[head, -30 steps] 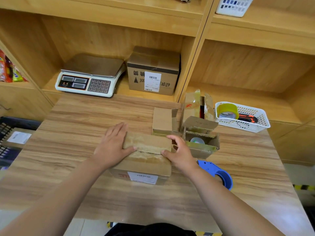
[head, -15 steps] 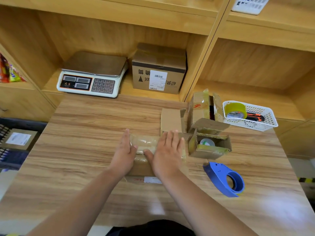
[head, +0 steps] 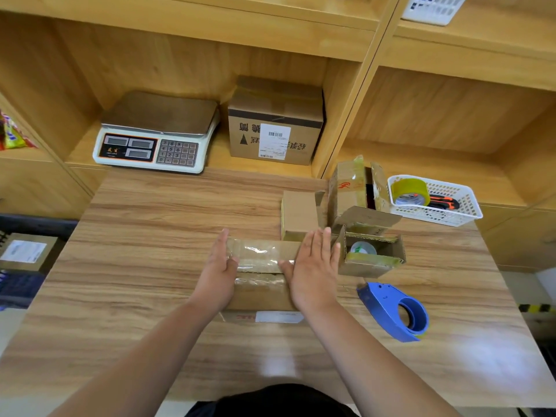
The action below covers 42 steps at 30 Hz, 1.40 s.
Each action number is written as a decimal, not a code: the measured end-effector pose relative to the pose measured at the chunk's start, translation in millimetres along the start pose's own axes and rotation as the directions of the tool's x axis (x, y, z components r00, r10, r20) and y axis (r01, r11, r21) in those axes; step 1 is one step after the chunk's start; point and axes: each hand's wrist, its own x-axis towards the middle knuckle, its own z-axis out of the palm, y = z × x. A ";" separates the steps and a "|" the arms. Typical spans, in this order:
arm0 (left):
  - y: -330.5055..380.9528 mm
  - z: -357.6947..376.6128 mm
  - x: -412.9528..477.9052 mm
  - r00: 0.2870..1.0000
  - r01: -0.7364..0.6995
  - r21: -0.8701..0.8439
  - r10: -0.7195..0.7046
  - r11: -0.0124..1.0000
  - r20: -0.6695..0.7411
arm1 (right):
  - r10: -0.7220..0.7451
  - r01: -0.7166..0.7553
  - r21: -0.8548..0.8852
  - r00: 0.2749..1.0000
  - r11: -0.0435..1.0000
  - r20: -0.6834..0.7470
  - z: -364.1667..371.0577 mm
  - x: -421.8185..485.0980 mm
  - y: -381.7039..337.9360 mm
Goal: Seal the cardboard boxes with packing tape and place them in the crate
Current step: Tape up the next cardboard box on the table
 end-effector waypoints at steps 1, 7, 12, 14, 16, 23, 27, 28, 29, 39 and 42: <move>0.0 -0.2 -0.3 1.000 0.009 -0.001 -0.009 1.000 -0.001 | 0.020 -0.020 0.004 1.000 1.000 0.003 -0.3 -1.3 6.8; 3.0 -0.1 -4.2 1.000 -0.007 -0.011 0.007 1.000 -0.006 | 0.132 -0.144 0.194 0.988 0.970 0.076 0.6 -9.1 35.2; 9.0 -0.9 -9.2 1.000 0.027 -0.084 -0.027 0.996 -0.006 | 0.091 -0.077 0.340 0.995 0.937 -0.027 -4.6 -21.1 33.0; 10.6 -1.9 -10.9 0.999 0.033 -0.100 -0.035 0.994 -0.022 | -0.084 0.118 0.201 0.981 0.972 -0.173 -5.2 -27.7 22.4; 11.8 -3.1 -11.6 0.998 0.023 -0.130 -0.030 0.991 -0.048 | -0.277 0.304 0.156 0.945 0.940 -0.176 -5.4 -35.2 6.2; 6.3 -8.3 -18.9 0.993 0.087 -0.238 -0.104 0.967 -0.062 | -0.532 0.531 0.074 0.847 0.844 -0.019 5.9 -44.8 -32.5; 1.4 -5.4 -23.2 0.986 0.169 -0.112 -0.168 0.979 0.019 | -0.549 0.550 -0.017 0.834 0.835 0.052 8.3 -44.1 -34.0; 1.6 -4.4 -22.6 0.985 0.170 -0.099 -0.169 0.980 0.012 | -0.550 0.552 -0.033 0.833 0.833 0.059 8.4 -43.9 -33.9; 2.1 -3.7 -22.3 0.986 0.165 -0.089 -0.165 0.982 0.004 | -0.551 0.554 -0.052 0.832 0.831 0.065 8.7 -44.0 -33.8; -0.9 -2.9 -20.9 0.993 0.122 0.023 -0.122 0.992 -0.010 | -0.488 0.491 -0.132 0.871 0.861 0.058 3.8 -50.4 -15.6; -2.9 -2.2 -21.0 0.992 0.127 0.020 -0.127 0.992 -0.019 | -0.441 0.438 -0.154 0.898 0.886 0.017 -2.0 -56.2 -4.7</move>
